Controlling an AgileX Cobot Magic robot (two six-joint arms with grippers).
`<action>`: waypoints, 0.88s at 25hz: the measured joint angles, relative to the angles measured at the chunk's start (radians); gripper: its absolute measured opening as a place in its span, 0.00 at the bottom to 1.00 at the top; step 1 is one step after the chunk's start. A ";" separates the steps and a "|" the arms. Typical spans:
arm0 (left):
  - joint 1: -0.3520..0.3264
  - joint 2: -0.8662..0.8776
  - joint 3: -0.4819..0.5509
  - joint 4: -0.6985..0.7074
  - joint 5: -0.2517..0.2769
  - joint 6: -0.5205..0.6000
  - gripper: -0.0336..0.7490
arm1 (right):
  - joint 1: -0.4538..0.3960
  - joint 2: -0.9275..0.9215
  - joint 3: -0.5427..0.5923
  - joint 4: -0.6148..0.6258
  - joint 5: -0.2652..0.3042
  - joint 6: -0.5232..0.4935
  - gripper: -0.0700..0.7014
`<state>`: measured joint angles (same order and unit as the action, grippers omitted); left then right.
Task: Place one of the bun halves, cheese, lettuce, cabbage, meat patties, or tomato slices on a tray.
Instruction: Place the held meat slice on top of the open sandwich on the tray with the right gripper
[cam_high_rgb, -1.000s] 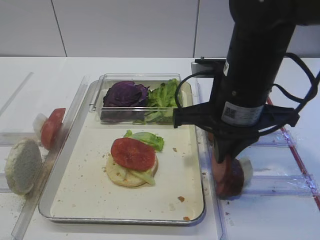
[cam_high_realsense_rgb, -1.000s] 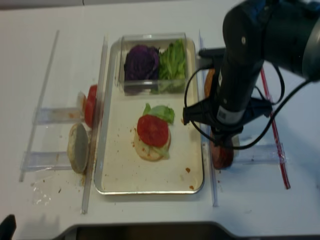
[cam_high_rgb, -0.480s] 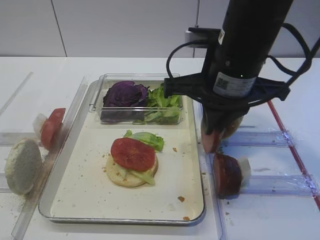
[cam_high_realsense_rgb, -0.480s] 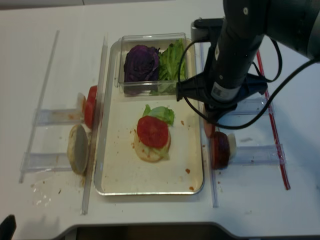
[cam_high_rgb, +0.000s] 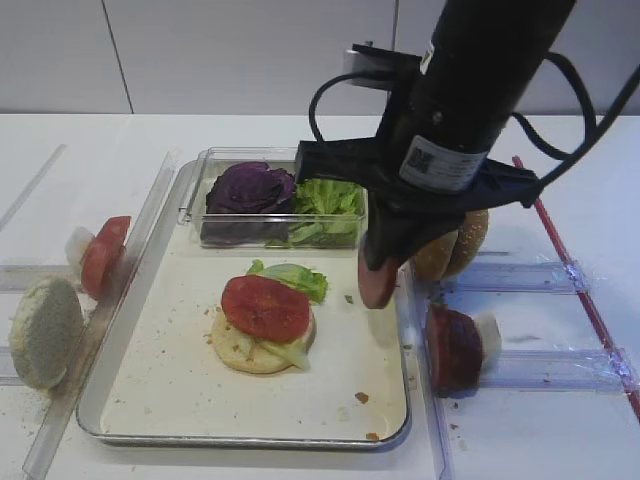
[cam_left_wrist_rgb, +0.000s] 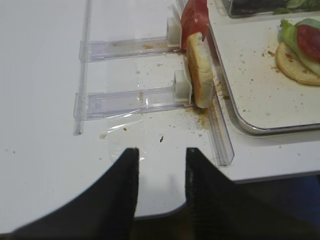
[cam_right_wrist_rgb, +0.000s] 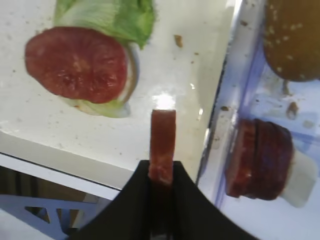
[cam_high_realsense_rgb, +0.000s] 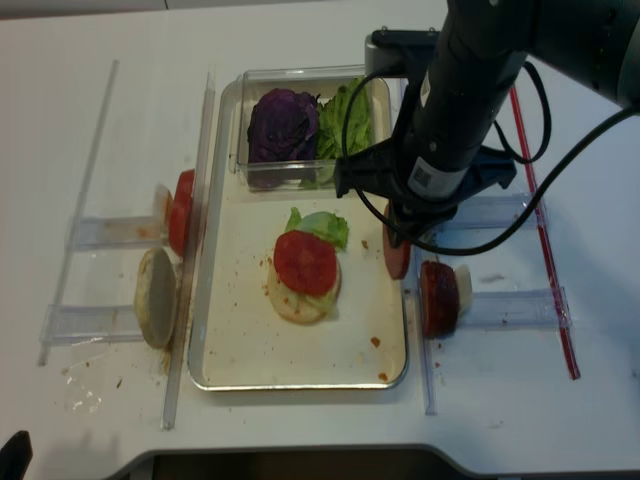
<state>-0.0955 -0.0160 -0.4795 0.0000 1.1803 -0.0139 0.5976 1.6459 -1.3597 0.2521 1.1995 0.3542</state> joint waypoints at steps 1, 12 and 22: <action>0.000 0.000 0.000 0.006 0.000 0.000 0.33 | 0.000 0.000 0.002 0.024 -0.020 -0.015 0.22; 0.000 0.000 0.000 0.006 0.000 0.000 0.33 | 0.000 0.002 0.107 0.411 -0.268 -0.338 0.22; 0.000 0.000 0.000 0.006 0.000 0.000 0.33 | 0.000 0.082 0.119 0.652 -0.375 -0.561 0.22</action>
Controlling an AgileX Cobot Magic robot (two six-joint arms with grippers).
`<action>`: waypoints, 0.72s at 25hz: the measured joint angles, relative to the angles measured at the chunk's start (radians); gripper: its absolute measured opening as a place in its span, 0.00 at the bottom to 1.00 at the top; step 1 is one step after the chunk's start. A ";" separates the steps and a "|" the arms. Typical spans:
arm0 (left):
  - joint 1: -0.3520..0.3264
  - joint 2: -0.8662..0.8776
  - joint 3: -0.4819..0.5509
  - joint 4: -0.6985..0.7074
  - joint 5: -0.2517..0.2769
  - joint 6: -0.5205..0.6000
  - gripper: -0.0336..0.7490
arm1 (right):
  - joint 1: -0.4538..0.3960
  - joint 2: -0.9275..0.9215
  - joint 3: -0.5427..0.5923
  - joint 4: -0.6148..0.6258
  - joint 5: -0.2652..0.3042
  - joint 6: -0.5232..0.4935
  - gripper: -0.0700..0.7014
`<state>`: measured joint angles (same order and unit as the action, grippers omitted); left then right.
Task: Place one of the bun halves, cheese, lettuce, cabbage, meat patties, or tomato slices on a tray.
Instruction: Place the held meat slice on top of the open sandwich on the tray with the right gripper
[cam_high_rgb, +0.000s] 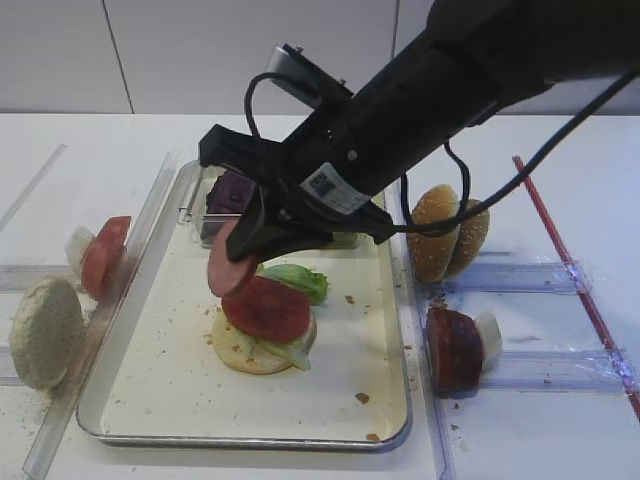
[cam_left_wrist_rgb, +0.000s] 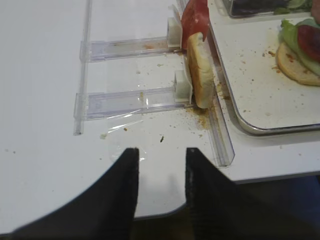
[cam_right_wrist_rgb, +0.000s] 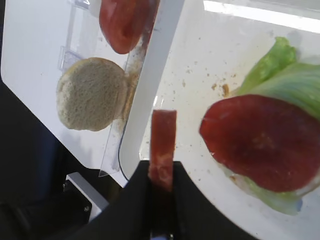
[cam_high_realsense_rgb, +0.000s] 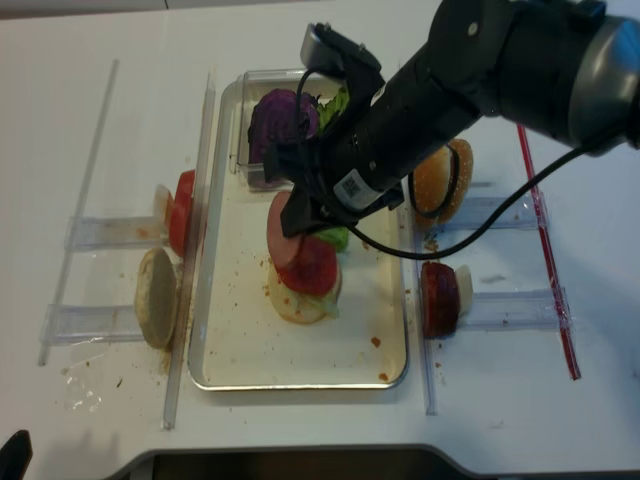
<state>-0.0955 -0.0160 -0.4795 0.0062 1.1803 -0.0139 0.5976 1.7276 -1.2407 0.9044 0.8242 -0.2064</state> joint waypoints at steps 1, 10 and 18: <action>0.000 0.000 0.000 0.000 0.000 0.000 0.33 | 0.000 0.013 0.000 0.013 -0.008 -0.015 0.22; 0.000 0.000 0.000 0.000 0.000 0.000 0.33 | 0.000 0.088 0.004 0.032 -0.030 -0.038 0.22; 0.000 0.000 0.000 0.000 0.000 0.000 0.33 | 0.000 0.099 0.004 -0.023 -0.043 -0.039 0.22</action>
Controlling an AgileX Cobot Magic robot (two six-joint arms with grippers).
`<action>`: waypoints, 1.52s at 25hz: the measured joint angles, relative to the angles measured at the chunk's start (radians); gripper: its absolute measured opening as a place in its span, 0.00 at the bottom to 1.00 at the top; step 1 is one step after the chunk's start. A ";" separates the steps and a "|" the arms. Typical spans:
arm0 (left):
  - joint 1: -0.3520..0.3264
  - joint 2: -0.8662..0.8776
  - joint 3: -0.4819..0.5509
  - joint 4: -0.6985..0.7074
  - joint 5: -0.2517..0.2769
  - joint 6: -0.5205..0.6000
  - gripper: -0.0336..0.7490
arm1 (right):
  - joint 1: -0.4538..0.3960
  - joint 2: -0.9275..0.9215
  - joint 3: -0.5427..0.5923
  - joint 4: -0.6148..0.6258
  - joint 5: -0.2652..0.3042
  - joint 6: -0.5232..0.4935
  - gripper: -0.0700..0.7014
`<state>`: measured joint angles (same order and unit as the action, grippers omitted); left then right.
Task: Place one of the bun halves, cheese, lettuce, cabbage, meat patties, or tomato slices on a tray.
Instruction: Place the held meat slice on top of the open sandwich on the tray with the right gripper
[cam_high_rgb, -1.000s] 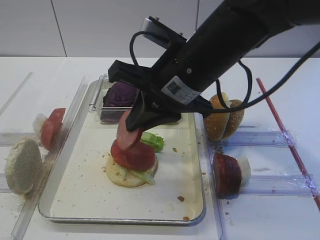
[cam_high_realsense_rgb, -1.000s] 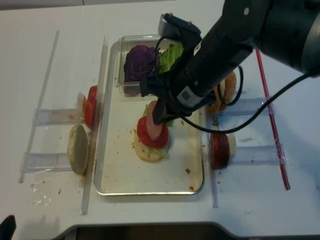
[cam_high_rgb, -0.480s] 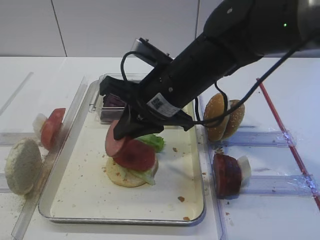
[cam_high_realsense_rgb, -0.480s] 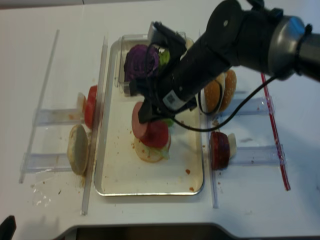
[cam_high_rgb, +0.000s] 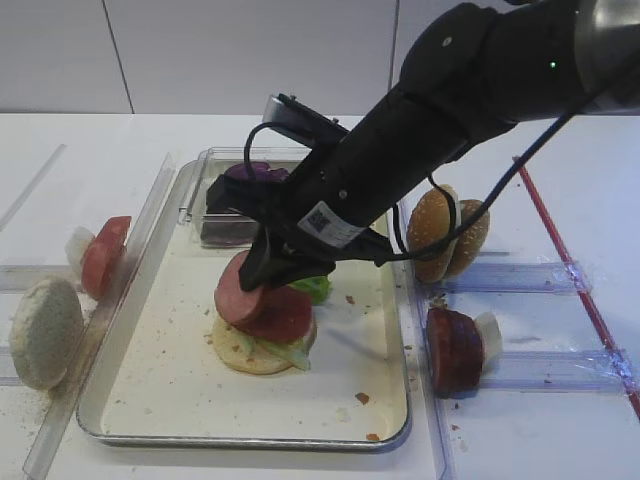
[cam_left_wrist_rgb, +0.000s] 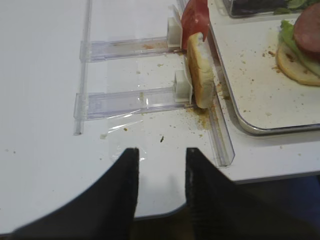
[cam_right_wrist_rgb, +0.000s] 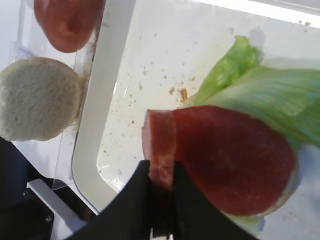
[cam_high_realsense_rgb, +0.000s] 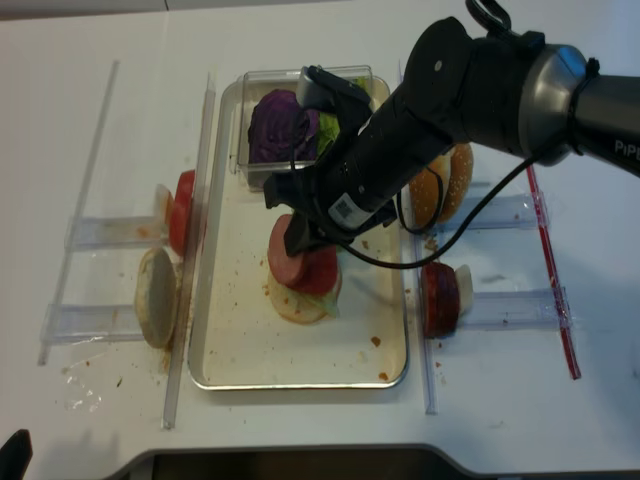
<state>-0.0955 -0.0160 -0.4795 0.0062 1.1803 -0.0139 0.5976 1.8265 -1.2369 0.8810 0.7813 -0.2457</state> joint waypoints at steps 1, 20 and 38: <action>0.000 0.000 0.000 0.000 0.000 0.000 0.33 | 0.000 0.000 0.000 -0.006 -0.004 0.002 0.22; 0.000 0.000 0.000 0.000 0.000 0.000 0.33 | 0.000 0.036 0.000 -0.065 -0.012 0.033 0.22; 0.000 0.000 0.000 0.000 0.000 0.000 0.33 | 0.000 0.036 0.000 -0.145 -0.008 0.104 0.50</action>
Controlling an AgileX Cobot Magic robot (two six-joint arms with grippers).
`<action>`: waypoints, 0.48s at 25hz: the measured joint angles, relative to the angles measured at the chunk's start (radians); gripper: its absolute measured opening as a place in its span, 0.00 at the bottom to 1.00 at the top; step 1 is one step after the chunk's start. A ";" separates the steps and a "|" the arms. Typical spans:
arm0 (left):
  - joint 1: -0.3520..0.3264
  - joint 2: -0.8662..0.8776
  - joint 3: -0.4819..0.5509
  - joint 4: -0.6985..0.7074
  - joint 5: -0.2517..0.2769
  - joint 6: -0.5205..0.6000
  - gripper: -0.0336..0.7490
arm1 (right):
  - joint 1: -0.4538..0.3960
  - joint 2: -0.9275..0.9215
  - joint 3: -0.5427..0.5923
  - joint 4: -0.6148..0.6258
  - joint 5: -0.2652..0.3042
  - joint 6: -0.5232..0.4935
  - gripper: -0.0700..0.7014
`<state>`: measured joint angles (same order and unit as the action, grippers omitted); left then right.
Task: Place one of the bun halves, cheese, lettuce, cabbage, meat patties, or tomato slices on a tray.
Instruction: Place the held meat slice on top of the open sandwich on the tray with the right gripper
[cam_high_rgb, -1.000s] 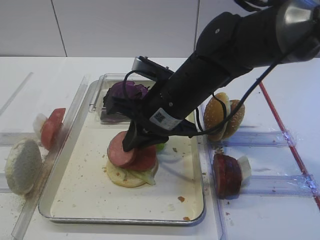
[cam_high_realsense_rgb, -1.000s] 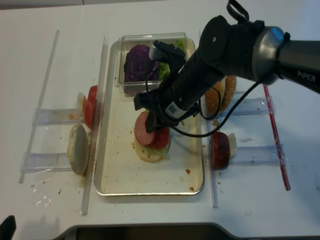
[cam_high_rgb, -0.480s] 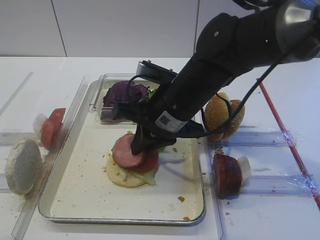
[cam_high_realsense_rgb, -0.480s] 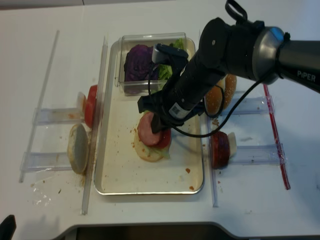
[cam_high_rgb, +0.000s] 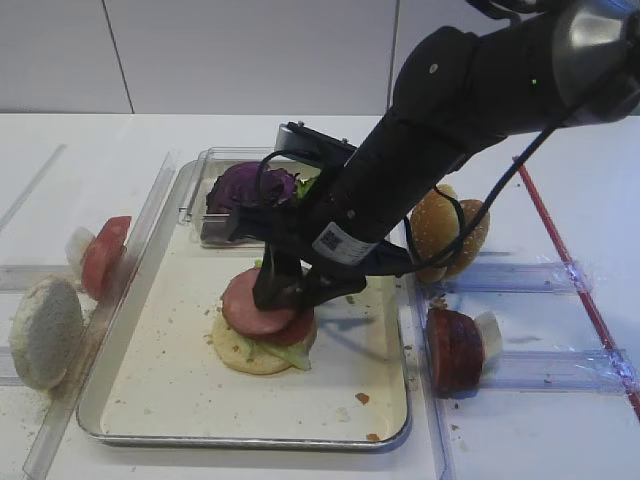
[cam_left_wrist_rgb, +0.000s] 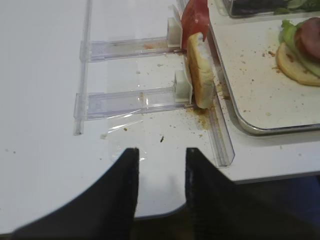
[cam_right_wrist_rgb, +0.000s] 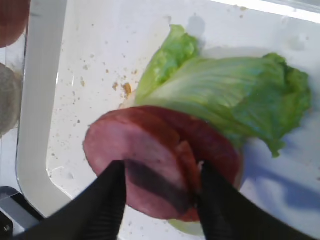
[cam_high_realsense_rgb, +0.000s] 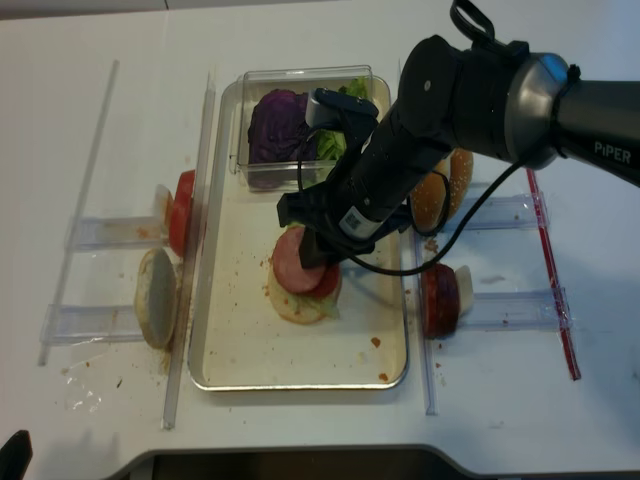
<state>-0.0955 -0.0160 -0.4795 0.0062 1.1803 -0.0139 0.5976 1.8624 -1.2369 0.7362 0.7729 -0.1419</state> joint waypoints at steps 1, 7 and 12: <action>0.000 0.000 0.000 0.000 0.000 0.000 0.33 | 0.000 0.000 0.000 -0.001 0.000 0.000 0.55; 0.000 0.000 0.000 0.000 0.000 0.000 0.33 | 0.000 0.000 0.000 -0.007 0.009 0.000 0.68; 0.000 0.000 0.000 0.000 0.000 -0.002 0.33 | 0.000 0.000 -0.020 -0.071 0.041 0.037 0.69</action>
<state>-0.0955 -0.0160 -0.4795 0.0062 1.1803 -0.0157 0.5976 1.8624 -1.2569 0.6650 0.8139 -0.1050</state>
